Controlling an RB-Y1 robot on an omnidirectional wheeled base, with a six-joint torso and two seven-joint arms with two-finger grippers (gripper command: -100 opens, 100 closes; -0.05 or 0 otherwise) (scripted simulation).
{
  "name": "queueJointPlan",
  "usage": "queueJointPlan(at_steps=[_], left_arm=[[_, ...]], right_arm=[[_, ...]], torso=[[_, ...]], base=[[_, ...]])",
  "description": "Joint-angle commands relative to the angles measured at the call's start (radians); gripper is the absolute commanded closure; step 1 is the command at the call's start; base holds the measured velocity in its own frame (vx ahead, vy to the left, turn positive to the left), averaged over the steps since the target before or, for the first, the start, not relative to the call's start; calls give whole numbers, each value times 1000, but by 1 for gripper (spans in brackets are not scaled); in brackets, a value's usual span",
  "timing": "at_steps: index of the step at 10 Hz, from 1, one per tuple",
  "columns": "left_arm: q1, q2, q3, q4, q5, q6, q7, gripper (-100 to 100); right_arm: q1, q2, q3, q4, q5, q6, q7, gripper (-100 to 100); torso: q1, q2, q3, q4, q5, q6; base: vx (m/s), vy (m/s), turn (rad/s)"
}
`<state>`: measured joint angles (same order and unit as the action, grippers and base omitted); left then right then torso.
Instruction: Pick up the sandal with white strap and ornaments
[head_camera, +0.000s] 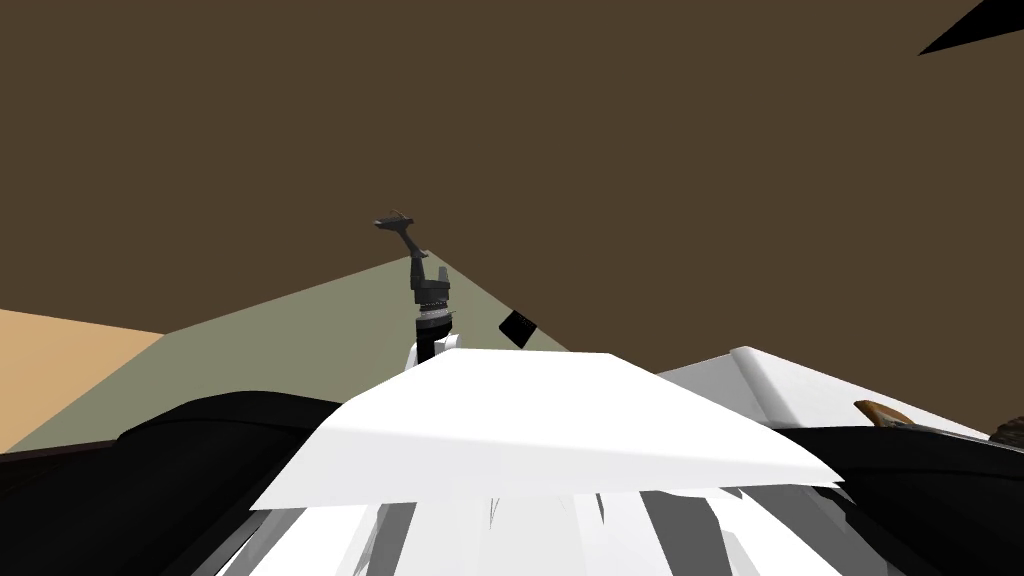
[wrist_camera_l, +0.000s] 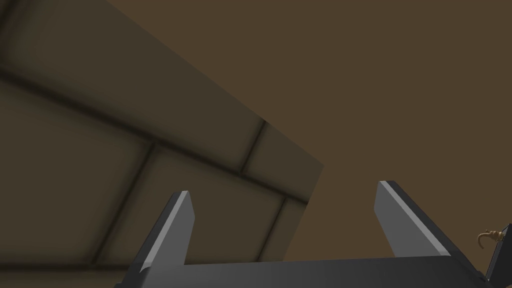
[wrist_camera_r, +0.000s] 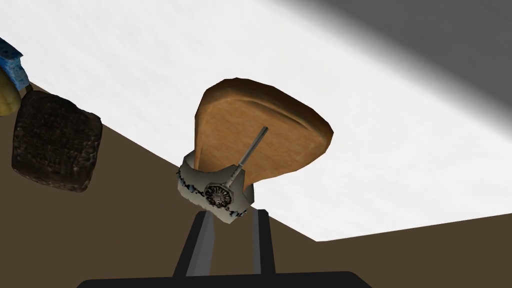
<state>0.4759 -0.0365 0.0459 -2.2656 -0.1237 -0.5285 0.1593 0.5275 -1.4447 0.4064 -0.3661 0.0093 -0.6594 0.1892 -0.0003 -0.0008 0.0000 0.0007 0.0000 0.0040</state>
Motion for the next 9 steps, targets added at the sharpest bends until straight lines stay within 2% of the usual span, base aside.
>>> queueJointPlan(at_steps=[1, 2, 3, 4, 5, 6, 7, 8, 9], left_arm=[[0, 0, 0, 0, 0, 0, 0, 0], [0, 0, 0, 0, 0, 0, 0, 0], [0, 0, 0, 0, 0, 0, 0, 0], [0, 0, 0, 0, 0, 0, 0, 0], [0, 0, 0, 0, 0, 0, 0, 0], [0, 0, 0, 0, 0, 0, 0, 0], [0, 0, 0, 0, 0, 0, 0, 0], [0, 0, 0, 0, 0, 0, 0, 0], [0, 0, 0, 0, 0, 0, 0, 0]], right_arm=[[0, -6, -12, -14, 36, 7, -12, 100], [-33, -9, -23, -7, 68, 5, -36, 100], [-33, -9, -23, -7, 93, 5, -36, 100], [-65, -12, -34, 1, 134, 3, -60, 100], [-8, -12, -34, -47, 118, 3, -60, 100], [-53, -12, -34, -4, 150, 3, -60, 100], [-91, -15, -45, 8, 185, 1, -84, 100], [-8, -15, -45, -66, 163, 1, -84, 100], [0, -15, -45, -84, 175, 10, -84, 100]], torso=[[0, 0, 0, 0, 0, 0], [0, 0, 0, 0, 0, 0], [1, 0, 0, 0, 0, 0], [1, 0, 0, 0, 0, 0], [2, 0, 0, 0, 1, 0], [1, 1, 0, 0, -1, 1], [0, 1, 1, 0, -2, 2], [0, 2, 1, 0, -1, 2], [0, 2, 1, 0, -3, 2]], base=[[-5, 8, -45], [-9, 14, -73], [-8, 13, -37], [-8, 13, -70], [-5, 9, -35], [-1, 3, -12], [-5, 7, -93], [-6, 8, -36], [-2, -5, 13]])
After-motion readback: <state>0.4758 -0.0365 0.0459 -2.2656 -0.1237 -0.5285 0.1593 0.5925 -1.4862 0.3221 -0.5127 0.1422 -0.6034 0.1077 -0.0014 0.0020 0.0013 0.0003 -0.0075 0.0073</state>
